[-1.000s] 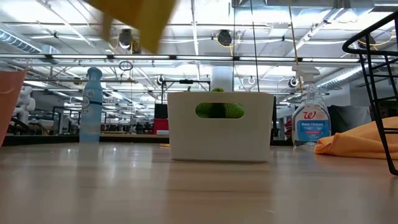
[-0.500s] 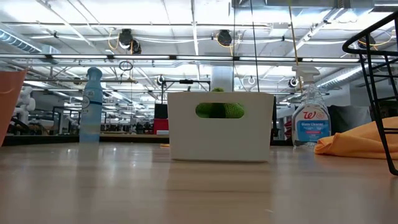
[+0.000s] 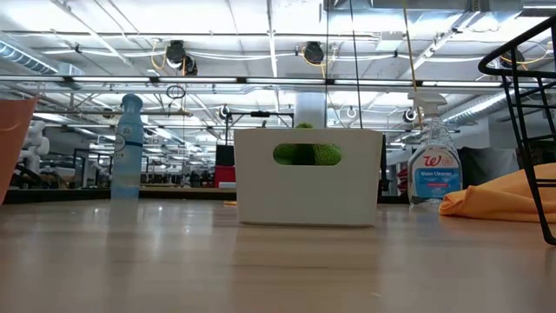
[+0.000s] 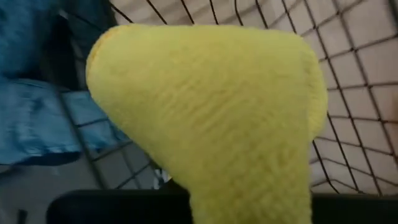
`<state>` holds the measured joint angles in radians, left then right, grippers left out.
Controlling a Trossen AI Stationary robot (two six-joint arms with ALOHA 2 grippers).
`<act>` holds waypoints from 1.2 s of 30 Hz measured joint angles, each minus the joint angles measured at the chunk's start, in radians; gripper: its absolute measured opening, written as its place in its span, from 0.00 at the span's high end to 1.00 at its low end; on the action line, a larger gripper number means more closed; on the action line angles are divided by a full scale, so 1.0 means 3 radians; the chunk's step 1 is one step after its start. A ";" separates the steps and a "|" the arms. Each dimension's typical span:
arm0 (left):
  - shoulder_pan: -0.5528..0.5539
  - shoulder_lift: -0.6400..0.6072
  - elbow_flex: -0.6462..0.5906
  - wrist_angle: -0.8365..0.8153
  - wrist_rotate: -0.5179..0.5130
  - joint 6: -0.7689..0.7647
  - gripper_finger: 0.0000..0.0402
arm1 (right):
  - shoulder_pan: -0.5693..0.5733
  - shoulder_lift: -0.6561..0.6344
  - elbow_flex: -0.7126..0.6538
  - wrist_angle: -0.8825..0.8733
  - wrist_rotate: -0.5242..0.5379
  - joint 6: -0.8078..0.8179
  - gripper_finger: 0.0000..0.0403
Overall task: Sort microfiber towel by color & place in baskets
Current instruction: Put the yellow microfiber towel into the wire basket
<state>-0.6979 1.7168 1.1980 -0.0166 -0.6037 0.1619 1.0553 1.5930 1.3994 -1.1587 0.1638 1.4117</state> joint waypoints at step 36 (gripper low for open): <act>0.0006 0.0001 -0.0003 -0.0186 -0.0024 -0.0177 0.26 | 0.0002 0.0271 0.0000 -0.0126 -0.0826 0.1001 0.39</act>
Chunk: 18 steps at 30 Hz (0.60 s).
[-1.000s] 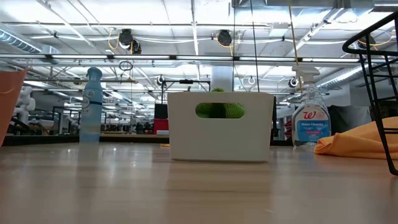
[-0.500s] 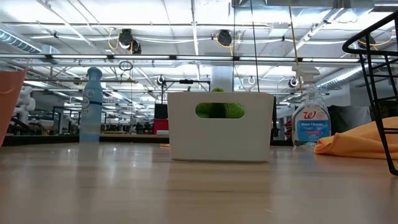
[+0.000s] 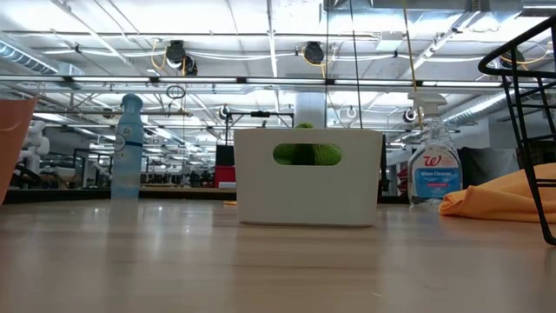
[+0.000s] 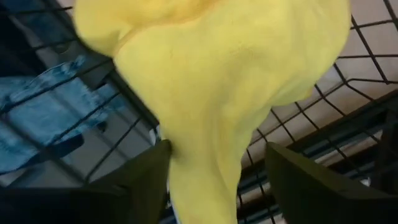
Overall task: Sort microfiber towel by color & place in baskets
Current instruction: Put the yellow microfiber towel into the wire basket
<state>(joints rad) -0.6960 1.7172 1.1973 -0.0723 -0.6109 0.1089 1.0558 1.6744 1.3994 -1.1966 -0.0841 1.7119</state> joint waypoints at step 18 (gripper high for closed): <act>0.0000 0.0000 0.0000 0.0007 0.0001 -0.0010 0.26 | -0.0186 0.0178 0.0000 0.0275 -0.0154 -0.0309 0.68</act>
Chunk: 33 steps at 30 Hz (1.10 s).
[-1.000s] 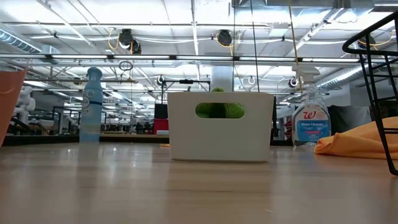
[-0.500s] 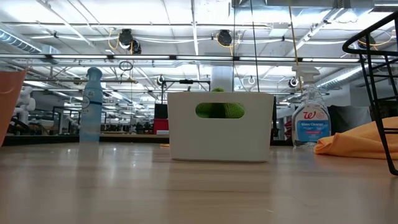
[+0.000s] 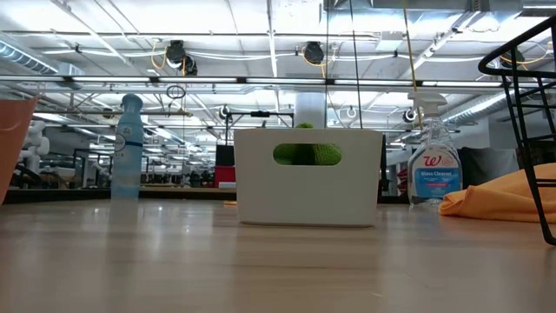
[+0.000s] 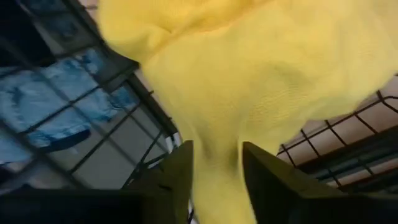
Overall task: Sort microfiber towel by color & place in baskets
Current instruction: Put the yellow microfiber towel into the wire basket, then put the right orange microfiber towel into the orange bin
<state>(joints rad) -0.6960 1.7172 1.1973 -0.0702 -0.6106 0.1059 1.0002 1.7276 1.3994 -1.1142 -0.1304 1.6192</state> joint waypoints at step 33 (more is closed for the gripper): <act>-0.0038 -0.0018 0.0000 -0.0488 0.0003 -0.0179 0.26 | -0.2618 -0.0683 -0.0209 -0.1285 0.1382 -0.2748 0.34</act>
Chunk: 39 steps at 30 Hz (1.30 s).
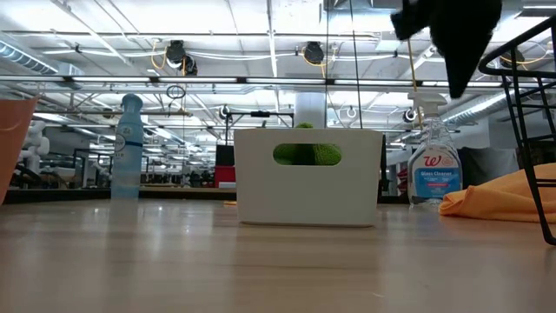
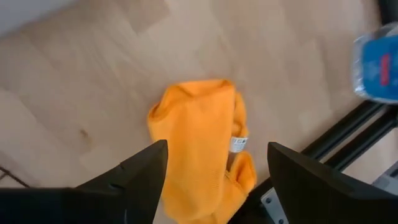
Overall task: Sort microfiber towel by color & place in baskets
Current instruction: Put the right orange microfiber towel into the orange bin
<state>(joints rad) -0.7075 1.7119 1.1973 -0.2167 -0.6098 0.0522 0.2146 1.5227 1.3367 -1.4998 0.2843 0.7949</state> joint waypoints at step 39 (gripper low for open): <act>0.0069 -0.0001 0.0000 0.0004 0.0025 -0.0067 0.26 | -0.0231 -0.0656 -0.2699 0.2404 -0.0696 0.0810 0.95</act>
<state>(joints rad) -0.6868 1.7115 1.1973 -0.2156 -0.6022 0.0322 0.1454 1.3259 0.5272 -0.7787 0.0755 1.0379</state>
